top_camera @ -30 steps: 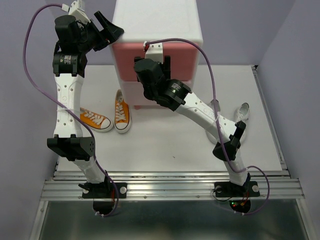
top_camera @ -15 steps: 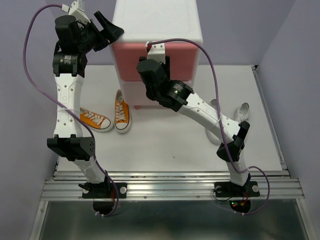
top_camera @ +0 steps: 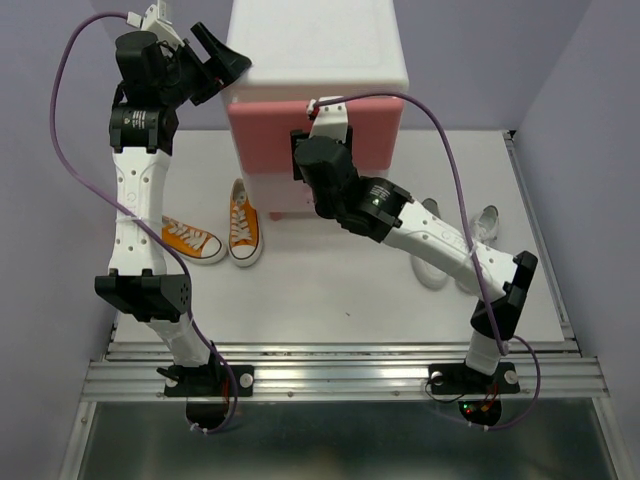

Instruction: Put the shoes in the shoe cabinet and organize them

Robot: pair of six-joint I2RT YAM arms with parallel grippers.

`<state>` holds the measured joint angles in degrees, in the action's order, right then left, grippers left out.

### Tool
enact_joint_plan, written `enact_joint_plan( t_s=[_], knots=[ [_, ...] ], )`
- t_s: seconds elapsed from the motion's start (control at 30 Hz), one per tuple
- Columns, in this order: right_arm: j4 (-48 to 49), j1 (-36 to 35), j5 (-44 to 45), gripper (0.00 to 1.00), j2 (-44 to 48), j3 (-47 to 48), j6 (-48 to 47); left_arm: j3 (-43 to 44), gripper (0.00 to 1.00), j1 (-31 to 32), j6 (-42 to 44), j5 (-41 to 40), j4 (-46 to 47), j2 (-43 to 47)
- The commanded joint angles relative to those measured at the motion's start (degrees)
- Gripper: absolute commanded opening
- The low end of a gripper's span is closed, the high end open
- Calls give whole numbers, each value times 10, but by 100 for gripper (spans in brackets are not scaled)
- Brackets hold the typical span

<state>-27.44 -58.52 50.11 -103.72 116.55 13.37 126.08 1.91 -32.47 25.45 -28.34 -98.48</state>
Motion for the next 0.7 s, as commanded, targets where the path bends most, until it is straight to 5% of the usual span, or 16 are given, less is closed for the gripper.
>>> enact_joint_plan(
  t_s=[0.0, 0.67],
  knots=[
    [-21, -48, 9, 1, 48, -21, 51, -16, 95, 5, 31, -39, -101, -30],
    [-220, -211, 72, 1, 113, -52, 232, -53, 95, 15, 25, -110, -97, -25]
  ],
)
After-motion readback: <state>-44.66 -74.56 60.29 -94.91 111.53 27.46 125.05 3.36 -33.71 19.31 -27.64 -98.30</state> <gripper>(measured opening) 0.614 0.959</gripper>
